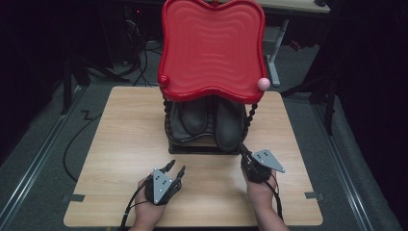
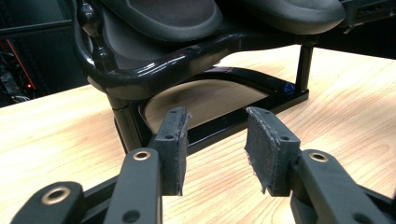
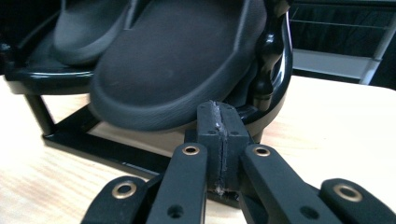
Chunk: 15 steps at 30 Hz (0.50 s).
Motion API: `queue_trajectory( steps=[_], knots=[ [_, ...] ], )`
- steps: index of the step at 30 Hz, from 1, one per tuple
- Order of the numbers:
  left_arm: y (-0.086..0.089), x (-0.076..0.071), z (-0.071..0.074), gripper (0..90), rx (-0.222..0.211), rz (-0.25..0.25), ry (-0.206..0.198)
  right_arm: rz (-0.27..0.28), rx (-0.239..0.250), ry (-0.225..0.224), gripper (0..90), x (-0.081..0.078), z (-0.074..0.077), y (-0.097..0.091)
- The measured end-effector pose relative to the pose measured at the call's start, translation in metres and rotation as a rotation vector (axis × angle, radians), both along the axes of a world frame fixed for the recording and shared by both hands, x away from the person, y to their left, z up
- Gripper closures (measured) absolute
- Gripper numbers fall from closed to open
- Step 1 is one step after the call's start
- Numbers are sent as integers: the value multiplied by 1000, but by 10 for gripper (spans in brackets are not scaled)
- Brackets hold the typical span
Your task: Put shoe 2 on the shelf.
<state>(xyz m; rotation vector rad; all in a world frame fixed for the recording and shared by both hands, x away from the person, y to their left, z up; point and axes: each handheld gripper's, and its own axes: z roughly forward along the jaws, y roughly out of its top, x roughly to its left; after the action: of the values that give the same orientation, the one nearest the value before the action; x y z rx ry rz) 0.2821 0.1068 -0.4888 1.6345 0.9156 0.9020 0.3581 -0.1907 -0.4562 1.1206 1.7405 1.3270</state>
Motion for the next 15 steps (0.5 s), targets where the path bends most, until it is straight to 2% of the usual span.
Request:
queue_trajectory(
  steps=[3,8,11,15],
  knots=[
    [-7,0,3,596,-13,-10,-6,-11,-5,-1,897,6,1,-1],
    [-41,13,10,715,-28,-40,-30,-31,-46,-21,896,17,6,-1],
    [-67,29,16,767,-65,-50,-58,-34,-50,-21,897,22,7,-1],
    [-88,45,29,784,-123,-53,-85,-32,-49,-22,895,25,8,-1]
  ],
)
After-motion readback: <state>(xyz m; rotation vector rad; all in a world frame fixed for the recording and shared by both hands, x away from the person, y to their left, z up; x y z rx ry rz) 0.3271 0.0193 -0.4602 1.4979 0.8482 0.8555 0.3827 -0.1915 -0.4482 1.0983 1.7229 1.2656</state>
